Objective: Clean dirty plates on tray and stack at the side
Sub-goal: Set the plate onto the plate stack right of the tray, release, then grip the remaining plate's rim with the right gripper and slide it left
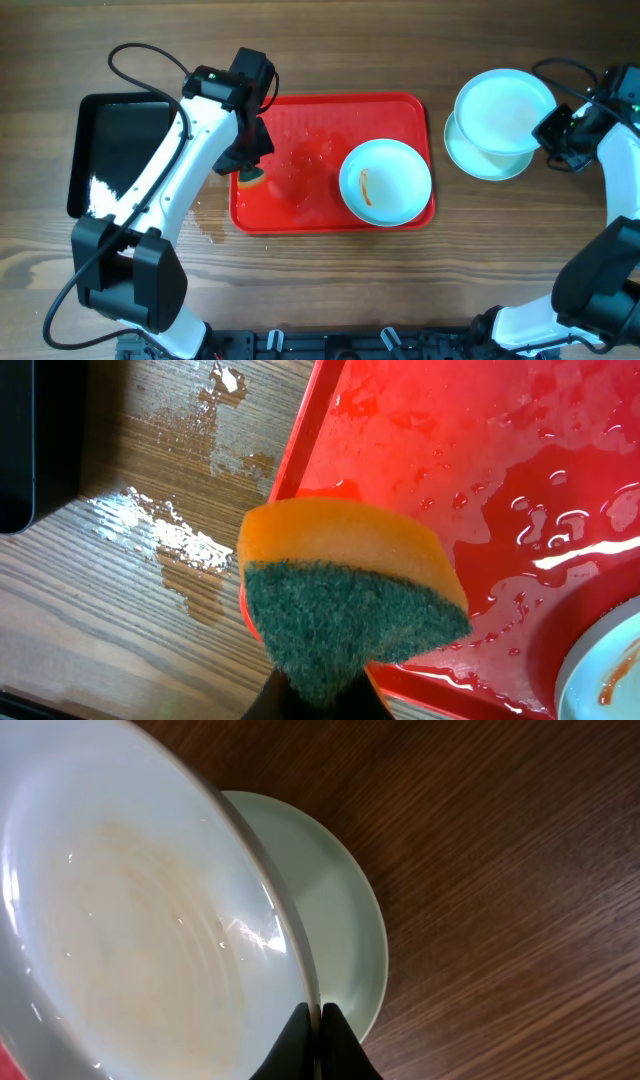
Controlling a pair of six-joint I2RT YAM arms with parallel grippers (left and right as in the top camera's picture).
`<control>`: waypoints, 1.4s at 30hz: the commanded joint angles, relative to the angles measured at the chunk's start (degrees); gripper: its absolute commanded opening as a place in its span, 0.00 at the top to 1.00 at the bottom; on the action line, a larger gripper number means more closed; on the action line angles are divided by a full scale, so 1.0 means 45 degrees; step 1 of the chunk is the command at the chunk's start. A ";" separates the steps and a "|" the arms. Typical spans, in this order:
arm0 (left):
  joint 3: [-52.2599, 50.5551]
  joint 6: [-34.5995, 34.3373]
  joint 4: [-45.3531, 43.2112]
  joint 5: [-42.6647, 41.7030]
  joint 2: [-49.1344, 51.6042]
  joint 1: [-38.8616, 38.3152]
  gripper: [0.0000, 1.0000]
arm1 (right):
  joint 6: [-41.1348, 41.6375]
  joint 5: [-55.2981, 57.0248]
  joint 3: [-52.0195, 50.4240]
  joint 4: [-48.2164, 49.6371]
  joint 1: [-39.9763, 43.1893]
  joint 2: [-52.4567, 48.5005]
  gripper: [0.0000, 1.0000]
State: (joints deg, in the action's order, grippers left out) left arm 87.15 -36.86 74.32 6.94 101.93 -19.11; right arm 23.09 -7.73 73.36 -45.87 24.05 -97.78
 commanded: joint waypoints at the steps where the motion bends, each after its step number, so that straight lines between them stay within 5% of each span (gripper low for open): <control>1: 0.0039 -0.0209 -0.0083 -0.0068 -0.0243 -0.0034 0.96 | 0.0316 -0.0267 -0.0117 0.0306 -0.0019 -0.0063 0.96; 6: 0.0039 -0.0209 -0.0180 -0.0068 -0.0243 -0.0034 0.96 | 0.0325 -0.0189 -0.0117 0.0214 -0.0019 -0.0063 0.73; 9: 0.0039 -0.0209 -0.0180 -0.0068 -0.0243 -0.0034 0.96 | 0.0325 -0.0199 -0.0117 0.0049 -0.0019 -0.0063 0.18; 10: 0.0039 -0.0209 -0.0180 -0.0068 -0.0243 -0.0034 0.96 | 0.0321 -0.0277 -0.0117 0.0005 -0.0019 -0.0063 0.15; 15: 0.0039 -0.0209 -0.0233 -0.0068 -0.0243 -0.0034 0.96 | -0.0695 -0.2914 -0.0117 -0.0005 -0.0034 -0.0063 0.16; 18: 0.0039 -0.0209 -0.0243 -0.0068 -0.0243 -0.0034 0.96 | -0.1413 -0.5013 -0.0117 -0.0155 -0.0296 -0.0063 0.26; 22: 0.0039 -0.0209 -0.0291 -0.0073 -0.0243 -0.0034 0.96 | -0.1962 -0.5469 -0.0117 -0.0806 -0.1579 -0.0063 0.27; 27: 0.0039 -0.0209 -0.0282 -0.0073 -0.0243 -0.0034 0.96 | -0.2079 -0.3755 -0.0136 -0.1151 -0.3871 -0.0063 0.41; 35: 0.0039 -0.0209 -0.0287 -0.0073 -0.0238 -0.0034 0.96 | -0.0092 0.2458 -0.0170 -0.1617 -0.6771 -0.0063 0.39; 42: 0.0039 -0.0209 -0.0287 -0.0112 -0.0238 -0.0034 0.96 | -0.0544 0.2220 -0.0233 -0.1666 -0.7140 -0.0073 0.44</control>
State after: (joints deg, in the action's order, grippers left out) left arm 87.15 -36.86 73.10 6.94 101.93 -19.11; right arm 20.32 -0.69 73.08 -53.10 -8.10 -97.78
